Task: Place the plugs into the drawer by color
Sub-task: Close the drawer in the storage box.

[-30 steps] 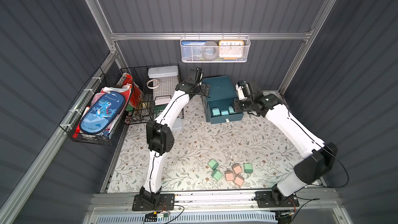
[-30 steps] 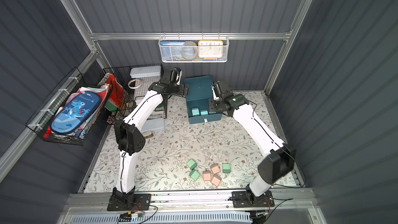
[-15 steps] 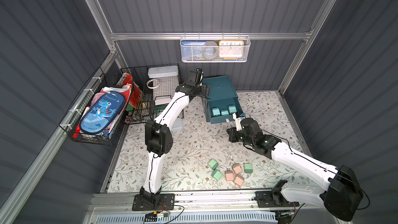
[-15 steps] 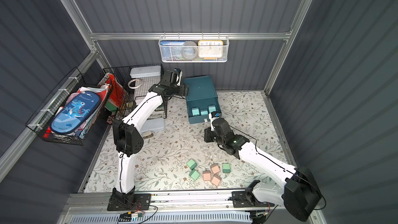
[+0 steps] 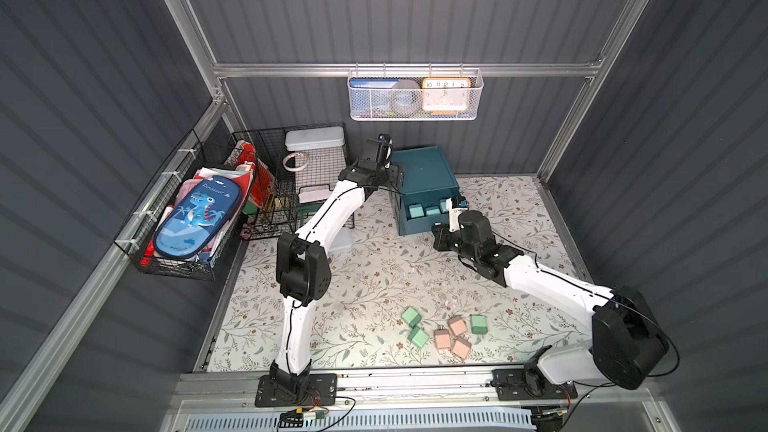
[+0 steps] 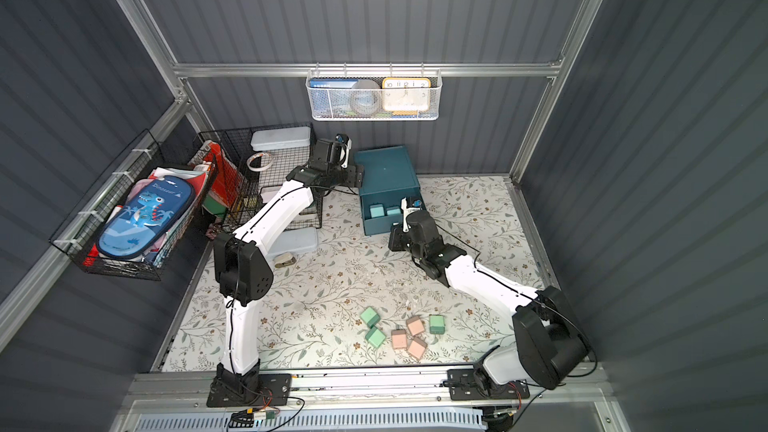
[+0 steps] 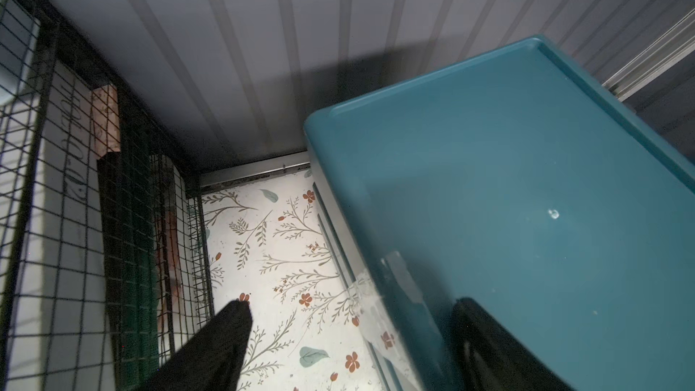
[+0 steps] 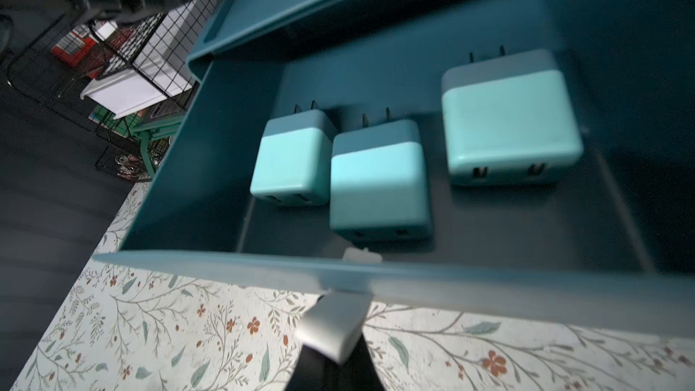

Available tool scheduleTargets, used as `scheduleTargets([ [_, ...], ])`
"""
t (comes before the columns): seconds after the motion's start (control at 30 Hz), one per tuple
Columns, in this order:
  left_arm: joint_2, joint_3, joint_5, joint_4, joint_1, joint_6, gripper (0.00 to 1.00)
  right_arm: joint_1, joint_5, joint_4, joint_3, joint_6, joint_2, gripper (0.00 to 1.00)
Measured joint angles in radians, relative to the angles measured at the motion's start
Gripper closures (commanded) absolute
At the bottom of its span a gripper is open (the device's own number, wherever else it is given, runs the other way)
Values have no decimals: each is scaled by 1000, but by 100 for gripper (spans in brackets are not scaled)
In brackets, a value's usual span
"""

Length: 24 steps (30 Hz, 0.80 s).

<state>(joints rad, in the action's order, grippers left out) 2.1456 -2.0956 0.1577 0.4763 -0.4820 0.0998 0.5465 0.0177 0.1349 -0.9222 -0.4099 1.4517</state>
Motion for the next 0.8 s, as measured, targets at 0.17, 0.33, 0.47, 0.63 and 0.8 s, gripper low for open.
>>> scheduleTargets([
  [0.17,-10,20,4,-13,-6,0,11,-29,-26,24,-70,1,78,100],
  [0.33,-12,24,11,-16,-13,0,12,-41,-41,82,-135,-9,162,100],
  [0.47,-15,31,17,-21,-17,0,11,-53,-44,170,-180,-27,252,99],
  [0.63,-16,37,23,-31,-17,0,11,-54,-41,268,-193,-51,326,96],
  [0.8,-16,38,23,-33,-18,0,11,-59,-71,372,-188,-116,372,89],
])
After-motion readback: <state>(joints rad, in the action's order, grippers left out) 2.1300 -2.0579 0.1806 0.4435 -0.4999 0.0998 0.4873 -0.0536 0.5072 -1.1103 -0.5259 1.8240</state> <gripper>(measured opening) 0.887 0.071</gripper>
